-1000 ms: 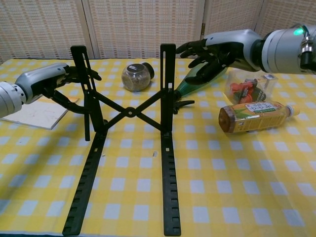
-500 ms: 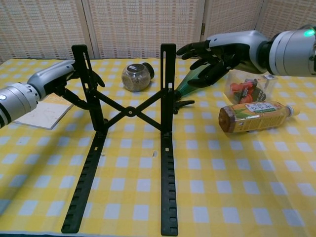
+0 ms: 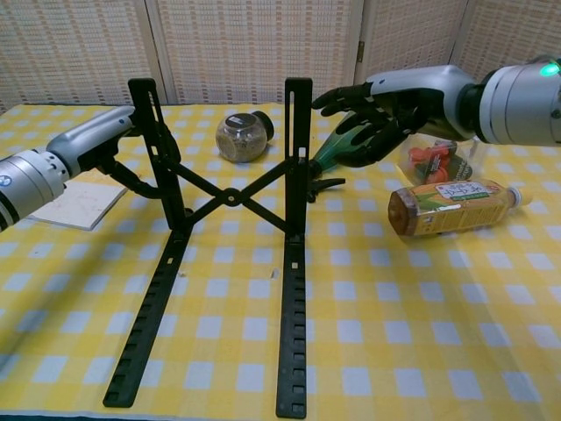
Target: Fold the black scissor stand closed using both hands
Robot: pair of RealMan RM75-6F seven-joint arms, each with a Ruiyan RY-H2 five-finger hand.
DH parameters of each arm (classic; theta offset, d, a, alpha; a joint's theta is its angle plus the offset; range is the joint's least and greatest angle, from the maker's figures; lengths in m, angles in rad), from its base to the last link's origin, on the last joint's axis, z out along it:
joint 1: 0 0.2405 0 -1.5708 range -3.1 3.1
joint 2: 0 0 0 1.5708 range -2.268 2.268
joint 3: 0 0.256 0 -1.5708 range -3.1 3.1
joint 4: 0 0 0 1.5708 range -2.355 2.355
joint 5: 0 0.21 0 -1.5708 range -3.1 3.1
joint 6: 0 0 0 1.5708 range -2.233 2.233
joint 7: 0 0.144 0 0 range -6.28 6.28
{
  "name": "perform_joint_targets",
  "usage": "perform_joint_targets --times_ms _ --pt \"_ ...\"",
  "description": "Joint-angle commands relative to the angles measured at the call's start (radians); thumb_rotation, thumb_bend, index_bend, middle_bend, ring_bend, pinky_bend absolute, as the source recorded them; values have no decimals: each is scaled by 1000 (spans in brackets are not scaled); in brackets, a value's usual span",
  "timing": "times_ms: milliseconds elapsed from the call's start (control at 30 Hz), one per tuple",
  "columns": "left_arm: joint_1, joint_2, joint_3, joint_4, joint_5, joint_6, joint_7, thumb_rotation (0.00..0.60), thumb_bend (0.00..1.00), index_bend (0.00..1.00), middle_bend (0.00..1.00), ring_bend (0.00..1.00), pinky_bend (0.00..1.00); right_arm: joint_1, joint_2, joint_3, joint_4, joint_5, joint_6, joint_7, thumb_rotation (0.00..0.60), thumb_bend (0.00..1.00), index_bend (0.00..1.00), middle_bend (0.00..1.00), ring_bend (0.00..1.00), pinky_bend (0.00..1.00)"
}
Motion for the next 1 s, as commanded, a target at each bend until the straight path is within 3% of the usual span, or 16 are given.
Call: perform_joint_targets --times_ms 33,167,267,367,633,767,1000 --pt "19 78 30 -94 11 -12 9 600 135 323 307 192 1 -3 -5 0 10 -14 -10 14 600 430 0 17 81 55" --pt "44 172 48 -210 0 -26 40 600 135 165 195 96 0 -7 -18 4 33 -37 -34 45 600 430 0 13 71 21" --pt "68 239 54 -284 -18 -27 69 600 135 115 151 63 0 -7 -37 16 63 -62 -66 88 600 430 0 13 58 1" --pt "93 297 56 -336 -42 -26 94 600 135 103 131 46 0 -9 -55 35 89 -114 -119 151 600 431 0 25 50 0" --pt "160 411 68 -409 -76 4 157 600 135 103 119 39 0 -73 -26 40 58 -427 -206 334 600 430 0 61 74 0" --pt "183 442 71 -421 -80 19 178 600 135 103 119 39 0 -120 16 -4 22 -603 -177 412 600 430 0 61 77 0" --pt "206 486 66 -441 -85 31 202 600 135 103 119 39 0 -182 93 -146 -6 -861 -45 510 600 430 0 60 77 0"
